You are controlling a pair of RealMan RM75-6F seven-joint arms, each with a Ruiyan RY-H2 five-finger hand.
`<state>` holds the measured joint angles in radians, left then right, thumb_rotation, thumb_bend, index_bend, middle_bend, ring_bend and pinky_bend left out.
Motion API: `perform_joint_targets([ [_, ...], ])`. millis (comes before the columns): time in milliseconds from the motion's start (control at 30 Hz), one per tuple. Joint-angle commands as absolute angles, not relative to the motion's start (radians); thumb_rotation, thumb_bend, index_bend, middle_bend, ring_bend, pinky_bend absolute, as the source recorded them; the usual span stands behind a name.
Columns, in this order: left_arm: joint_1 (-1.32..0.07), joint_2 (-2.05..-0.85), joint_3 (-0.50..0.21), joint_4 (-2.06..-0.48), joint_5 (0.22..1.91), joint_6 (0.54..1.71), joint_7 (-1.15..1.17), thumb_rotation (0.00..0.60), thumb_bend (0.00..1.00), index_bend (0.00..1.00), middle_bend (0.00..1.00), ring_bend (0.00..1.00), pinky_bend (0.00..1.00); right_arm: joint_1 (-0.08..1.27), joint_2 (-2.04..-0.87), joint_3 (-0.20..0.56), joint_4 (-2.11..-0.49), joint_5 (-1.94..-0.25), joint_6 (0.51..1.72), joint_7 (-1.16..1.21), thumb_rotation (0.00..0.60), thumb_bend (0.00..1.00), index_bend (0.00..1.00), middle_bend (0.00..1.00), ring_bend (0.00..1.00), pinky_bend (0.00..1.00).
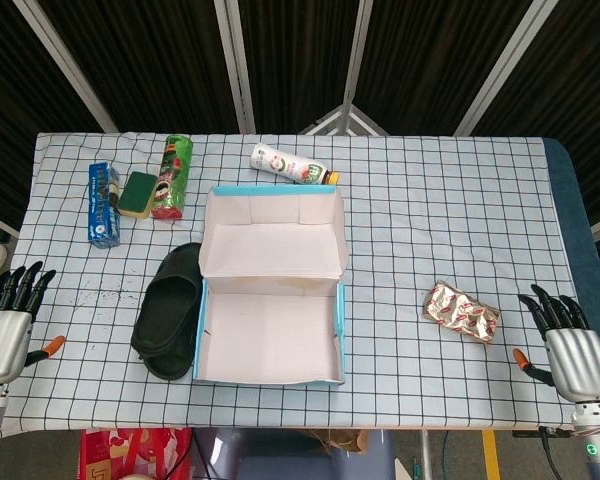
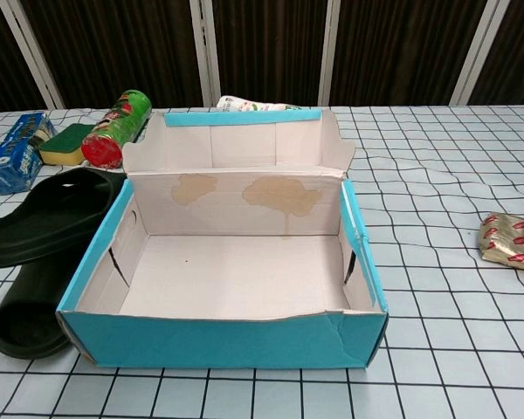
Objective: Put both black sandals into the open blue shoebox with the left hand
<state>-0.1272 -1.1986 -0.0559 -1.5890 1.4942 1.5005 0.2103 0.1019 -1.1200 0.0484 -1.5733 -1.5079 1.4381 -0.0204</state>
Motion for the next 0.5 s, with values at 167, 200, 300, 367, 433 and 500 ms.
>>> perform_joint_targets([
  [167,-0.124,-1.190,-0.054,-1.601,1.501,1.506,0.205,0.600,0.25,0.10,0.00,0.00,0.03,0.104,-1.121,0.043,-1.582,-1.511,1.432,-0.039,0.600,0.29,0.16,0.08,0.16,0.10],
  [200,-0.124,-1.189,-0.053,-1.603,1.503,1.507,0.205,0.600,0.25,0.10,0.00,0.00,0.03,0.104,-1.122,0.041,-1.581,-1.513,1.433,-0.040,0.600,0.29,0.16,0.08,0.16,0.10],
  [300,-0.123,-1.184,-0.049,-1.613,1.508,1.505,0.206,0.600,0.25,0.10,0.00,0.00,0.03,0.102,-1.120,0.039,-1.585,-1.512,1.430,-0.042,0.600,0.29,0.16,0.08,0.16,0.10],
  [367,-0.124,-1.179,-0.046,-1.619,1.505,1.495,0.203,0.600,0.25,0.10,0.00,0.00,0.03,0.102,-1.120,0.042,-1.587,-1.509,1.433,-0.041,0.600,0.29,0.16,0.08,0.16,0.10],
  [433,-0.126,-1.175,-0.047,-1.623,1.500,1.487,0.195,0.600,0.25,0.10,0.00,0.00,0.03,0.101,-1.119,0.043,-1.588,-1.510,1.437,-0.041,0.600,0.29,0.16,0.08,0.16,0.10],
  [500,-0.129,-1.175,-0.050,-1.618,1.493,1.481,0.192,0.600,0.25,0.10,0.00,0.00,0.03,0.099,-1.118,0.041,-1.591,-1.504,1.433,-0.042,0.600,0.29,0.16,0.08,0.16,0.10],
])
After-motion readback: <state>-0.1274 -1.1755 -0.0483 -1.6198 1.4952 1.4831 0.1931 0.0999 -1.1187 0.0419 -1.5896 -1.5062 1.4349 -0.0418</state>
